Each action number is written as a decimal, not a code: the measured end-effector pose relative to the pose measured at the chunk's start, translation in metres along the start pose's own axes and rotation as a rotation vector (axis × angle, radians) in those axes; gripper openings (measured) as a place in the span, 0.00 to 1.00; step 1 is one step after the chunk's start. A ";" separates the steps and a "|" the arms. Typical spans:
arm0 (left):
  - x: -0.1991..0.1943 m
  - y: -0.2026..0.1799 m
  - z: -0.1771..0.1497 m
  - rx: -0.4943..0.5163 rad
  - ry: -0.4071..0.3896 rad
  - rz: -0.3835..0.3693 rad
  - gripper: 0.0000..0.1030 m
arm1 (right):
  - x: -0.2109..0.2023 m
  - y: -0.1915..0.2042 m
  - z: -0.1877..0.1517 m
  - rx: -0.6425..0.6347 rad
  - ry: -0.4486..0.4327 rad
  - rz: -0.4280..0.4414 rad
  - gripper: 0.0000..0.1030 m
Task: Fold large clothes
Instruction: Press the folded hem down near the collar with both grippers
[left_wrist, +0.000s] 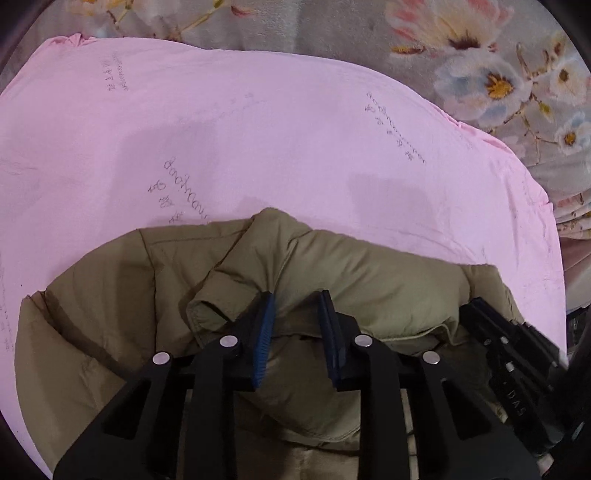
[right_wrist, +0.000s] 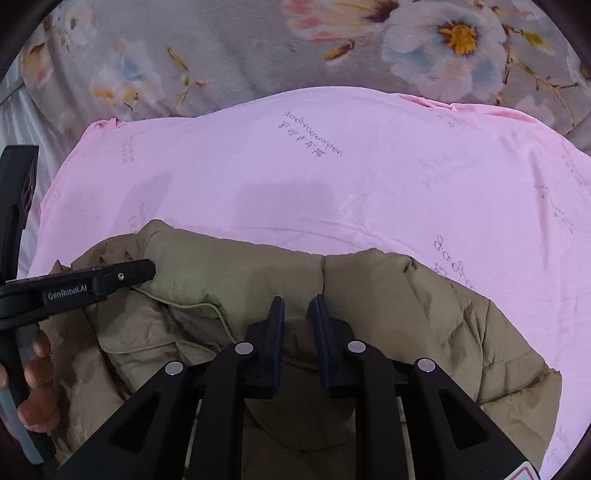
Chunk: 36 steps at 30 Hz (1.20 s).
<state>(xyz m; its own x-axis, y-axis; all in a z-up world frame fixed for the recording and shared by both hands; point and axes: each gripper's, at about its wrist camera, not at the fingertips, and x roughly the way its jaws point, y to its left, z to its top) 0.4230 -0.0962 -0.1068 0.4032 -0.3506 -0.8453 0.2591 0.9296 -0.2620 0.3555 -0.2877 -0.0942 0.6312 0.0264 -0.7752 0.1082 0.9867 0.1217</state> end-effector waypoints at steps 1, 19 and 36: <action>0.000 0.000 -0.004 0.008 -0.016 0.010 0.23 | -0.003 -0.004 0.001 0.024 -0.014 -0.009 0.15; 0.005 -0.023 -0.024 0.114 -0.217 0.169 0.22 | 0.020 -0.014 -0.019 0.093 -0.057 -0.059 0.11; 0.006 -0.025 -0.026 0.129 -0.227 0.185 0.22 | 0.021 -0.014 -0.018 0.086 -0.061 -0.068 0.11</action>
<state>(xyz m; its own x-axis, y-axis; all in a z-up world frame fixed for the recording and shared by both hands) 0.3959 -0.1189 -0.1178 0.6355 -0.2068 -0.7439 0.2666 0.9630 -0.0399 0.3533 -0.2979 -0.1236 0.6657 -0.0521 -0.7444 0.2157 0.9684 0.1251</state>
